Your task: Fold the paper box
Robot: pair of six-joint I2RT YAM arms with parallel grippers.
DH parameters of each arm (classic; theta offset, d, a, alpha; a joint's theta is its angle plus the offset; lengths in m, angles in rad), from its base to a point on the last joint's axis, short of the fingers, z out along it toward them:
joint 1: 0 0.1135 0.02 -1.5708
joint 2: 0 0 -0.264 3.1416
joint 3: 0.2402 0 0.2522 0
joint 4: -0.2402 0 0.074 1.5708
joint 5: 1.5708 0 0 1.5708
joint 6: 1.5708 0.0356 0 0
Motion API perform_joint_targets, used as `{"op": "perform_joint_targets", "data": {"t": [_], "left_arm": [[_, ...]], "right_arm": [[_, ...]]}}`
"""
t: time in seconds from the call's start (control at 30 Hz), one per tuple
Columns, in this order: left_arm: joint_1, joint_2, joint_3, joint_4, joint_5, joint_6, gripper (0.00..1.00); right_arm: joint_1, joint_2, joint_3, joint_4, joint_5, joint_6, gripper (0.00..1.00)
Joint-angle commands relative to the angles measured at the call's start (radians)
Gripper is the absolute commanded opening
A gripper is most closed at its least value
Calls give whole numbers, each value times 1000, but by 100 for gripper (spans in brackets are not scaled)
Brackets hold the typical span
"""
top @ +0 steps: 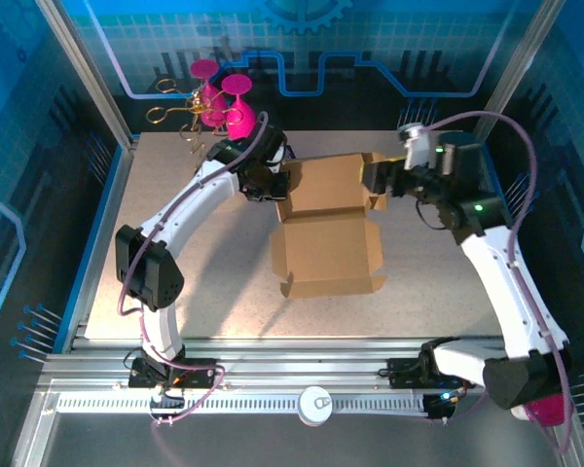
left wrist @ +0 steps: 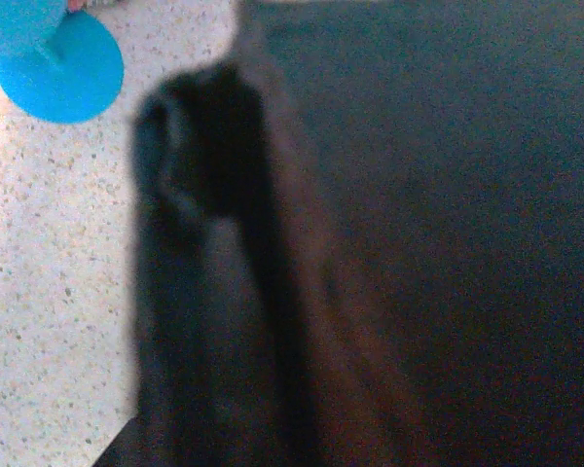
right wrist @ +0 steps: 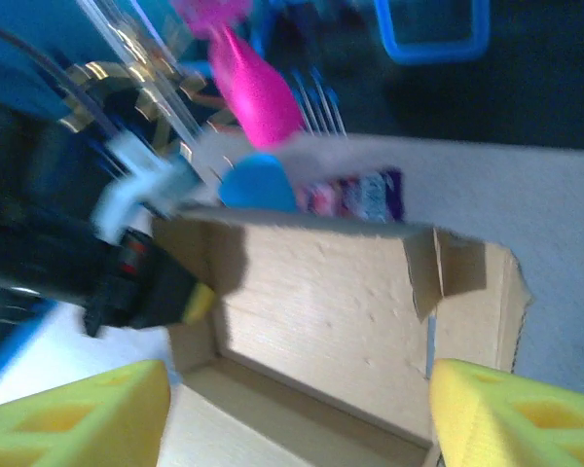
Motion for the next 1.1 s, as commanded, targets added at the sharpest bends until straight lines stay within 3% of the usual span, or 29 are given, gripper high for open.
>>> {"op": "perform_joint_targets", "data": {"t": [0.0, 0.1, 0.27, 0.4, 0.53, 0.67, 1.07], "left_arm": [[23, -46, 6, 32, 85, 86, 0], [47, -42, 12, 30, 112, 112, 0], [83, -39, 26, 35, 130, 120, 0], [95, -37, 36, 35, 149, 130, 0], [98, -33, 46, 23, 156, 139, 0], [97, -33, 52, 16, 156, 143, 0], [98, -36, 68, 1, 166, 145, 0]], "right_arm": [[-137, -33, -63, 323, -382, 287, 72], [-212, -18, -106, 481, -387, 413, 70], [-291, 56, -187, 580, -363, 444, 44], [-318, 137, -228, 668, -493, 418, 36], [-298, 183, -266, 691, -630, 348, 36], [-255, 174, -271, 542, -638, 179, 35], [-162, 211, -151, 255, -501, -48, 45]]}}
